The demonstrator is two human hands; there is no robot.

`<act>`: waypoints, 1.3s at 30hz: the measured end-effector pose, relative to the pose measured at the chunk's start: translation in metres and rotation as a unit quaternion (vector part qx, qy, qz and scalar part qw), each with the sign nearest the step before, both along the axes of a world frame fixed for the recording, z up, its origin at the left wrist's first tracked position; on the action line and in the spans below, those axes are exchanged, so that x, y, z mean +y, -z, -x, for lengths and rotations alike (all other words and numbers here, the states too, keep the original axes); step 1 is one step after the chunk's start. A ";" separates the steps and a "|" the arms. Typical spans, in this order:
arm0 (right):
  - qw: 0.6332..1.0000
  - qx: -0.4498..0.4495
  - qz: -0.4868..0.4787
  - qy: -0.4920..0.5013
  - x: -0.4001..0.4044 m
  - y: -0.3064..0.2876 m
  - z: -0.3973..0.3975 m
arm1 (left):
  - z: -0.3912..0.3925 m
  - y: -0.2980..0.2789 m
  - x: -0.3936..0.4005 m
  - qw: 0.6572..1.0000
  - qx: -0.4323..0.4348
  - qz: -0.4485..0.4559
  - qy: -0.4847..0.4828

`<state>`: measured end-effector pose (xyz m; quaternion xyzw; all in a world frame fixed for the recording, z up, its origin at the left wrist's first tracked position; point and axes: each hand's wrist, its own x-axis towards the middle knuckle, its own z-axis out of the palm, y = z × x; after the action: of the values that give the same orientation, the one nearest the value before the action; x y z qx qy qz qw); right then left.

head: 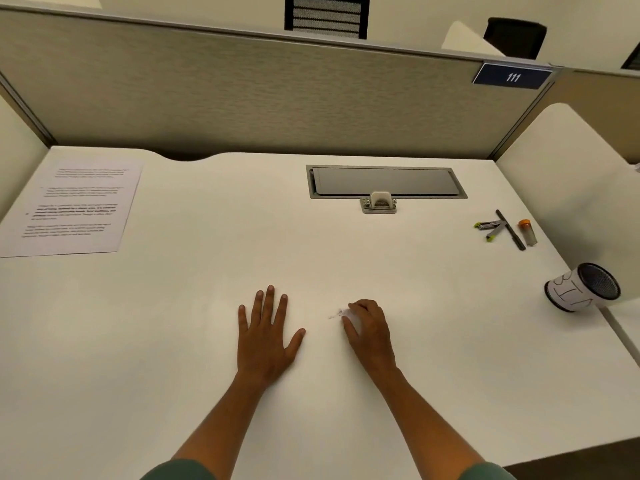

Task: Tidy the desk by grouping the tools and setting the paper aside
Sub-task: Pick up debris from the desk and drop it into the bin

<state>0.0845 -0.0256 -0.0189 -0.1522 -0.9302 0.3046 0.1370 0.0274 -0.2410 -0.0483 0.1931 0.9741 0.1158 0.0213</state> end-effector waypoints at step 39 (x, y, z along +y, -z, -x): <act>0.998 -0.026 0.056 0.030 -0.026 -0.002 0.018 | 0.000 0.000 0.000 1.000 0.002 -0.010 -0.001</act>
<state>0.0663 -0.0520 -0.0165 -0.1957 -0.9098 0.3480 0.1130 0.0271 -0.2406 -0.0481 0.1922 0.9732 0.1250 0.0171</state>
